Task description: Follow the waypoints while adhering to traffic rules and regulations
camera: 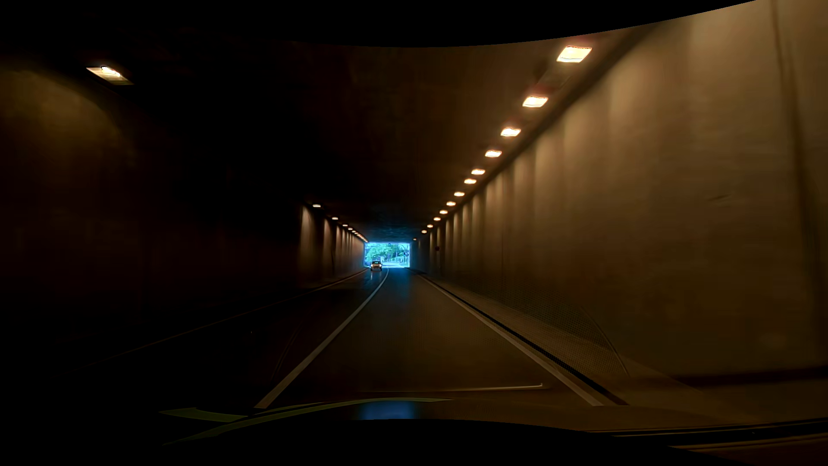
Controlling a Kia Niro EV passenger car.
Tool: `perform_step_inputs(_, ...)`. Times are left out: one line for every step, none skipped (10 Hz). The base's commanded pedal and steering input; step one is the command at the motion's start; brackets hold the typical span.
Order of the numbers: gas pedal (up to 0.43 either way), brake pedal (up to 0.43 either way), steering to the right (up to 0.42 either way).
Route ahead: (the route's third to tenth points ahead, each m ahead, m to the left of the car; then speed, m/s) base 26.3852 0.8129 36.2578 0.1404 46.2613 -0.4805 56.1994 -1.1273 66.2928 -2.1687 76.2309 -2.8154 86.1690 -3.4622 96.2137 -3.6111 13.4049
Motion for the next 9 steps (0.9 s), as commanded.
perform_step_inputs(0.059, 0.0, -0.005)
perform_step_inputs(0.059, 0.0, -0.006)
perform_step_inputs(0.059, 0.0, -0.006)
perform_step_inputs(0.059, 0.0, -0.006)
perform_step_inputs(0.059, 0.0, -0.007)
perform_step_inputs(0.059, 0.0, -0.007)
perform_step_inputs(0.059, 0.0, -0.007)
perform_step_inputs(0.059, 0.0, -0.007)
perform_step_inputs(0.059, 0.0, -0.007)
